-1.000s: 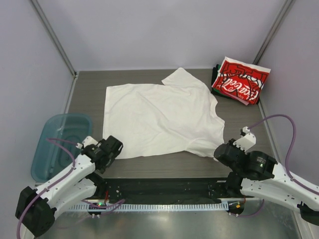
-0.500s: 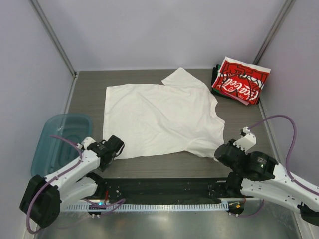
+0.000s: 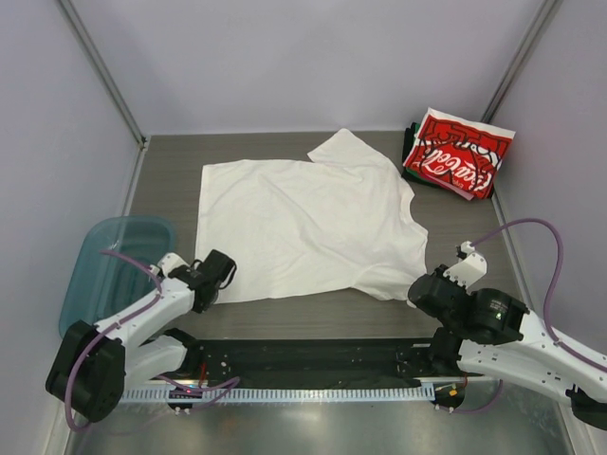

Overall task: Fold and stack the t-shirts
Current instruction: Fold the tshirt

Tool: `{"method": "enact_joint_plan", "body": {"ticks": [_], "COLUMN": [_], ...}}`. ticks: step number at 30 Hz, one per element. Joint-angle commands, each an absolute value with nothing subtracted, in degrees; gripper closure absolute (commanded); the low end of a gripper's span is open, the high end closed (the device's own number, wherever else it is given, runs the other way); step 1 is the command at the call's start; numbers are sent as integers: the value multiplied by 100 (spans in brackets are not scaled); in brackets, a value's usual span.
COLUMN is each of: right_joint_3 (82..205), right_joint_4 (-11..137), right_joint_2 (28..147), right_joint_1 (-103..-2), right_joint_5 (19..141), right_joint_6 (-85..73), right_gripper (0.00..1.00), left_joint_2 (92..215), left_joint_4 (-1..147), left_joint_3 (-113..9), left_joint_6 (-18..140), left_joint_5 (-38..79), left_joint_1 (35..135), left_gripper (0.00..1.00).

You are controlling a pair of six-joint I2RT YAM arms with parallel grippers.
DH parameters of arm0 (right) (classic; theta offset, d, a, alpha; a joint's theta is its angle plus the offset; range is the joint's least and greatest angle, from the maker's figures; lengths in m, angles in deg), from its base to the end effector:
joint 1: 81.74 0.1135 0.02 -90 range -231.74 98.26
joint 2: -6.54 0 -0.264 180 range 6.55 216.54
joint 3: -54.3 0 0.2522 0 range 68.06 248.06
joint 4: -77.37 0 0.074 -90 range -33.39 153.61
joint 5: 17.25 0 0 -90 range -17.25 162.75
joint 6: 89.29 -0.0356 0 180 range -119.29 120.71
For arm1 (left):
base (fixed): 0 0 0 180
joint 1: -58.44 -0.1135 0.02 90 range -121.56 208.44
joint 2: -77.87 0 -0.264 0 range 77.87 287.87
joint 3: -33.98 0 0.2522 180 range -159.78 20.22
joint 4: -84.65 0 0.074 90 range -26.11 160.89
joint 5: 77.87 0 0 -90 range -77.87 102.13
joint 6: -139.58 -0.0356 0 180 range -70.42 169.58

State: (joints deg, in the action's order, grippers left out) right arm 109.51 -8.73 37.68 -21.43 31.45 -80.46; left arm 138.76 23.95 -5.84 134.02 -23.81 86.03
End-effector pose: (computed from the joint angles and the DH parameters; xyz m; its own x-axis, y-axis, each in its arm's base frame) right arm 0.0559 0.0505 0.2639 -0.5605 0.5156 -0.6480 0.3556 0.8566 0.3740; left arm 0.1352 -0.0471 0.1517 -0.3841 -0.7085 -0.5920 -0.8439 0.5295 -0.0862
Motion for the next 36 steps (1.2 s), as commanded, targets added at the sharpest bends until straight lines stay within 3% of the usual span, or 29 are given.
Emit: {"method": "enact_joint_plan", "body": {"ticks": [1,6,10,16,27,36], "right_joint_3": [10989,10981,10849,10883,11629,12764], "right_joint_4": [-802,-723,-320,-108,86,331], "right_joint_2": [3818,3863,3880,4125,4837,6067], "right_joint_1": [-2128,-2128,-2136,-2136,-2128,-2250], "right_joint_5": [2951,3065,3302,3452,3084,2178], "right_joint_6": [-8050,-7884,-7717,-7602,-7181,-6076], "right_gripper": [99,99,99,99,99,99], "left_joint_2": [13826,13063,12280,11822,11988,13227], "left_joint_4": [2687,2204,1546,710,1174,1595], "left_joint_3": [-544,-711,-904,-1579,-1897,-3004], "left_joint_6": [13343,13281,13176,12904,12324,11032], "left_joint_5": [-2276,-2162,-2284,-2452,-2179,-1978], "left_joint_1": [8559,8559,8559,8559,8551,7980], "left_gripper": [91,99,96,100,100,100]}}
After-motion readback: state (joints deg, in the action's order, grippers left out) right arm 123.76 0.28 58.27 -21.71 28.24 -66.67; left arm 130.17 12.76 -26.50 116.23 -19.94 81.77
